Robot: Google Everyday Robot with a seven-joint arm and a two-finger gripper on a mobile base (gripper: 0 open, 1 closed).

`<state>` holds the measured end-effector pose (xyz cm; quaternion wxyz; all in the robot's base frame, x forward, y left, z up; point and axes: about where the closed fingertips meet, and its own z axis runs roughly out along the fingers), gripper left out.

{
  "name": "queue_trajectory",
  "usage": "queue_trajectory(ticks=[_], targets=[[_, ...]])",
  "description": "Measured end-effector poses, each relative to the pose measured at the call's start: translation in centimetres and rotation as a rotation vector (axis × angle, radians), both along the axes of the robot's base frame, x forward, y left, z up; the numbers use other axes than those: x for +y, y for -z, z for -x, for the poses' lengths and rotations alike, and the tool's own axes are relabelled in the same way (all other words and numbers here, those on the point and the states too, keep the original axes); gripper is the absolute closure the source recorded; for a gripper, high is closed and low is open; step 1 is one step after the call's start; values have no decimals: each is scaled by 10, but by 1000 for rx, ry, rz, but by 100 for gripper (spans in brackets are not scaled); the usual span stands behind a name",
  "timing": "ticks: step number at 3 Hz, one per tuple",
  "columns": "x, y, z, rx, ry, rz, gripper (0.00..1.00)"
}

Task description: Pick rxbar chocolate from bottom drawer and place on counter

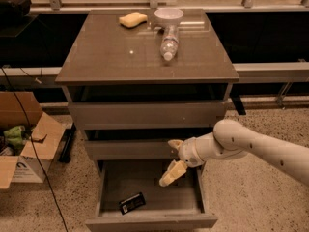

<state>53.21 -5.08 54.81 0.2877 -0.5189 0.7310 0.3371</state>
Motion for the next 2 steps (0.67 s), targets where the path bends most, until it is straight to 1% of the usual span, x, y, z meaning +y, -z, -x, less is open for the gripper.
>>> queue_trajectory(ticks=[1, 2], targets=[[9, 28, -2, 36, 12, -44, 0], [22, 67, -2, 41, 17, -116, 0]])
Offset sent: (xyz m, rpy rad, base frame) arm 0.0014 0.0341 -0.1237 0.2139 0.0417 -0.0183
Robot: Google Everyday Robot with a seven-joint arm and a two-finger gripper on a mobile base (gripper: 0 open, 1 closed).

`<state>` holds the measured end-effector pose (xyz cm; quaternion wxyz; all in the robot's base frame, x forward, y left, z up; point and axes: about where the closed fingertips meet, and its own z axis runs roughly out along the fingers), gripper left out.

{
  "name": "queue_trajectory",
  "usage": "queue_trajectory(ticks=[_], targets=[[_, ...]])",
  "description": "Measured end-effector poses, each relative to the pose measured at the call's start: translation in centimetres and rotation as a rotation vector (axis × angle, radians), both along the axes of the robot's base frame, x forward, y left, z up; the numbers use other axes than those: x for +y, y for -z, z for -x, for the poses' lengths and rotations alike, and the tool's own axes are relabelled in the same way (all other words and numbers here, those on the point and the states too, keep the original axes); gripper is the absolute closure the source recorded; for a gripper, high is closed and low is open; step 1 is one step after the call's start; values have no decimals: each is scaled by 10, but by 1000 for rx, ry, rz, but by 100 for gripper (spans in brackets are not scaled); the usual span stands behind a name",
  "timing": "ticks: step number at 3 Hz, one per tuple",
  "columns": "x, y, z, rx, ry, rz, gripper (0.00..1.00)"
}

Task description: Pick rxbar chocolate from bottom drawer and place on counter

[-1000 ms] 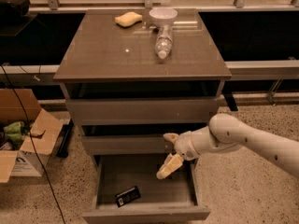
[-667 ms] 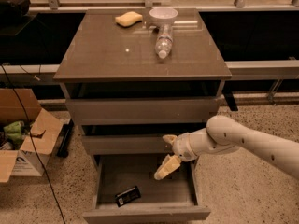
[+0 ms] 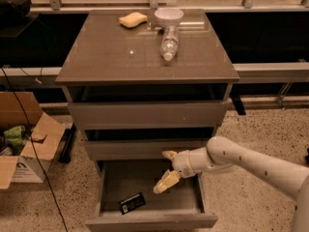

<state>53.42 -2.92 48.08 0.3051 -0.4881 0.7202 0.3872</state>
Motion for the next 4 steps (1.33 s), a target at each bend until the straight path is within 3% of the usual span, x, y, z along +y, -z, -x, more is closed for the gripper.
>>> queue_trajectory(ticks=[1, 3, 4], targets=[[15, 44, -5, 13, 17, -52, 0], [35, 125, -11, 32, 45, -77, 0], [44, 163, -9, 72, 46, -75, 0]])
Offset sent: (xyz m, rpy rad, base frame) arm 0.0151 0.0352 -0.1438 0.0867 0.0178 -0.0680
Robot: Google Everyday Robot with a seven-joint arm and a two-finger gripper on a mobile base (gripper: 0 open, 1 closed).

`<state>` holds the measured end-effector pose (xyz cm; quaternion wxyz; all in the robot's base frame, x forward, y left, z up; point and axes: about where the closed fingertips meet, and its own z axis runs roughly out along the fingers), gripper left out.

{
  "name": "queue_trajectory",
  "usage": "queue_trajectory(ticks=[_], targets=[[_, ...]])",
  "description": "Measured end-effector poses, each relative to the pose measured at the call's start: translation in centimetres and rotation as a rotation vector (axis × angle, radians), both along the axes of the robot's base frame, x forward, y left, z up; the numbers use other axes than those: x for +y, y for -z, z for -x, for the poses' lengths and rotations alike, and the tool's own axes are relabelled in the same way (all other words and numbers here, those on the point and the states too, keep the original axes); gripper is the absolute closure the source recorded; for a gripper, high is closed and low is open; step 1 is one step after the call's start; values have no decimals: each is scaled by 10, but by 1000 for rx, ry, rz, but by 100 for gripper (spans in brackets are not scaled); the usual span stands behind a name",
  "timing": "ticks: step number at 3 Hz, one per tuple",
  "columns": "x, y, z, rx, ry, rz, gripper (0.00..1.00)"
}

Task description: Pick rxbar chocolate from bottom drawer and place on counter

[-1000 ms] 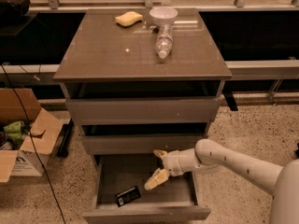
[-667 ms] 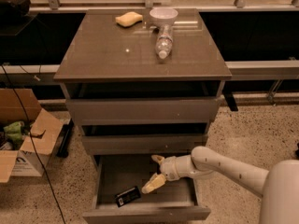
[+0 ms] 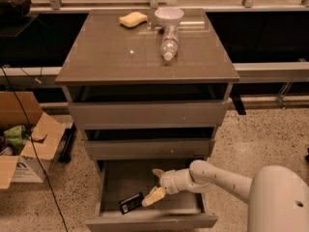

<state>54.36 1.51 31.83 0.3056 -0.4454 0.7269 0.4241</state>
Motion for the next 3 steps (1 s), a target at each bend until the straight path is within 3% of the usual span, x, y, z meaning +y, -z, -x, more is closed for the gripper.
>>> queue_trajectory(ticks=[1, 2, 3], targets=[[2, 4, 0, 5, 3, 6, 0], [6, 14, -2, 13, 19, 54, 0], [12, 37, -18, -22, 47, 102, 0]])
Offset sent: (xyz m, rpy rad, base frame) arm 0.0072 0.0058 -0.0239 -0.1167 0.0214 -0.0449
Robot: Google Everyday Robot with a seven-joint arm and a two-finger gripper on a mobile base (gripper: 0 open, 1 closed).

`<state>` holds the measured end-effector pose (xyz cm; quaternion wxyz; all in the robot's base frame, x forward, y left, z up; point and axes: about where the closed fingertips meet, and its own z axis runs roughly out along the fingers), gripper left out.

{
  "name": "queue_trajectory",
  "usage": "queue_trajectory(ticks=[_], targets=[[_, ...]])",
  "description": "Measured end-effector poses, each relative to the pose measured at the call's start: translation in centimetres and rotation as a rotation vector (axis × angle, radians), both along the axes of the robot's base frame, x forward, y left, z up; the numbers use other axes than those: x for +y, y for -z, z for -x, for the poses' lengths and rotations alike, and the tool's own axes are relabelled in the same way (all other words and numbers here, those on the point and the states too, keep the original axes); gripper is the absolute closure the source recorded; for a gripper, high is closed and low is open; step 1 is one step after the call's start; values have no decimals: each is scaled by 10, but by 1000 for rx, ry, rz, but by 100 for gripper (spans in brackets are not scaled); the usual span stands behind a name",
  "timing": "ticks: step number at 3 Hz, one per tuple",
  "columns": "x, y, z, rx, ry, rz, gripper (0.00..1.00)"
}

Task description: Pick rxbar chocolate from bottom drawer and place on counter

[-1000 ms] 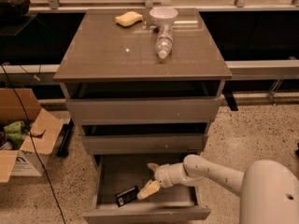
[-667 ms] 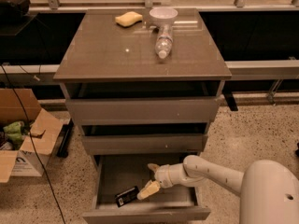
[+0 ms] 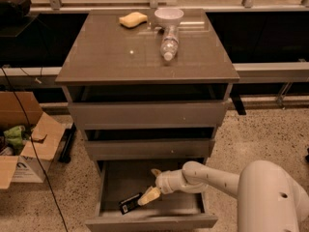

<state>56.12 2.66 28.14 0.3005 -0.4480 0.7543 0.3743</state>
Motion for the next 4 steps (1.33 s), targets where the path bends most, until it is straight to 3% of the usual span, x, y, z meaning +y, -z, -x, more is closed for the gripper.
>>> queue_trajectory(ticks=[2, 4], targets=[[11, 47, -30, -93, 22, 19, 0], [31, 97, -33, -162, 32, -19, 0]])
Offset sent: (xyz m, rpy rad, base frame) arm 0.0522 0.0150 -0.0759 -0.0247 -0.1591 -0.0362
